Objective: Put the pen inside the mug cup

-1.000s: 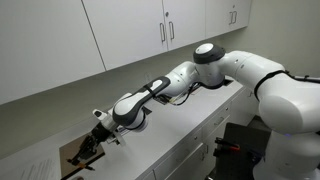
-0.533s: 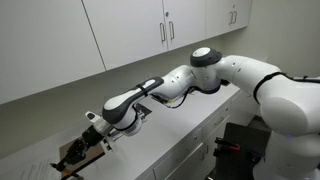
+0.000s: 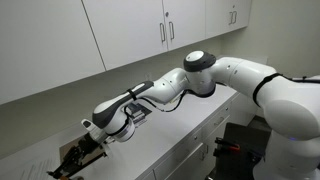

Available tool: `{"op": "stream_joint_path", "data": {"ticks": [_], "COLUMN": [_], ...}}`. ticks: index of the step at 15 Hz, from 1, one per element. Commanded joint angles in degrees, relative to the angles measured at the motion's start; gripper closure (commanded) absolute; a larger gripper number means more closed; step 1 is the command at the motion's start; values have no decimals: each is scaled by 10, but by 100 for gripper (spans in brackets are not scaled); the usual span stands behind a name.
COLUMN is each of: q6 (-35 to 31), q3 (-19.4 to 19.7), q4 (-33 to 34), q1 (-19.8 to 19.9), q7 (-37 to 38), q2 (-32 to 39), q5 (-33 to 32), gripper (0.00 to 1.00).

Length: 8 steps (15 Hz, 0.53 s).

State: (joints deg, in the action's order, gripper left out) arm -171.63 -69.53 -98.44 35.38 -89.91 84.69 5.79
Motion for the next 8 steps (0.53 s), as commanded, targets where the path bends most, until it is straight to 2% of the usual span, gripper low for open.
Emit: {"op": "stream_joint_path", "data": {"ticks": [1,8], "q6": [25,39], "q3": [6,48], "q4": [41,91], "q1": [-29,-72], "q7": [-56,-57], "q2": [0,1], "q5": [51,50], "gripper": [95,95]}}
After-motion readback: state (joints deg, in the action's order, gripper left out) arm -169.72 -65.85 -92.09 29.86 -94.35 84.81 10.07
